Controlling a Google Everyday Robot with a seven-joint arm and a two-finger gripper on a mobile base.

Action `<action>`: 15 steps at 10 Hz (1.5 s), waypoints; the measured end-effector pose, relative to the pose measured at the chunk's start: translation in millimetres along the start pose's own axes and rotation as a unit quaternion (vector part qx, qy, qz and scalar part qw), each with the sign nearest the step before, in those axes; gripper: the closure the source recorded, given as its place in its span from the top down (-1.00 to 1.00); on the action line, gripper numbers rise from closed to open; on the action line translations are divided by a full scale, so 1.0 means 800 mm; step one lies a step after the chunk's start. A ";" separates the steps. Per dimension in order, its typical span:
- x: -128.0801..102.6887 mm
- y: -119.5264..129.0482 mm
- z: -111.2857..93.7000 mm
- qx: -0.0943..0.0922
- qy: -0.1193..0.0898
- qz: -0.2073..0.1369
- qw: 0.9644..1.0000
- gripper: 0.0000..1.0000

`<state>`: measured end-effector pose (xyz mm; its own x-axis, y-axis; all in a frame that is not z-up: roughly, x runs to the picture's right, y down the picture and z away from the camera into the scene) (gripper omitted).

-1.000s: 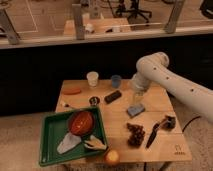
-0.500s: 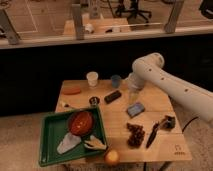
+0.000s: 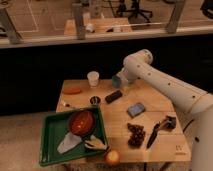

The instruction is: Place eraser in table surface

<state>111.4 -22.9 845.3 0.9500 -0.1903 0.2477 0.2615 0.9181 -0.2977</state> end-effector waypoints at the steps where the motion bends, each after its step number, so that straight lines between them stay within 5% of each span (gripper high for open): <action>1: 0.002 0.001 0.000 0.000 0.001 0.001 1.000 0.60; 4: 0.003 0.001 0.009 -0.011 0.006 -0.002 1.000 0.60; 9: 0.002 0.008 0.109 -0.049 0.005 -0.043 0.998 0.60; 15: 0.024 0.012 0.158 -0.068 -0.006 -0.071 0.995 0.60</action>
<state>110.6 26.6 963.7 0.9002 -0.3092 0.3066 0.4138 0.8267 -0.3814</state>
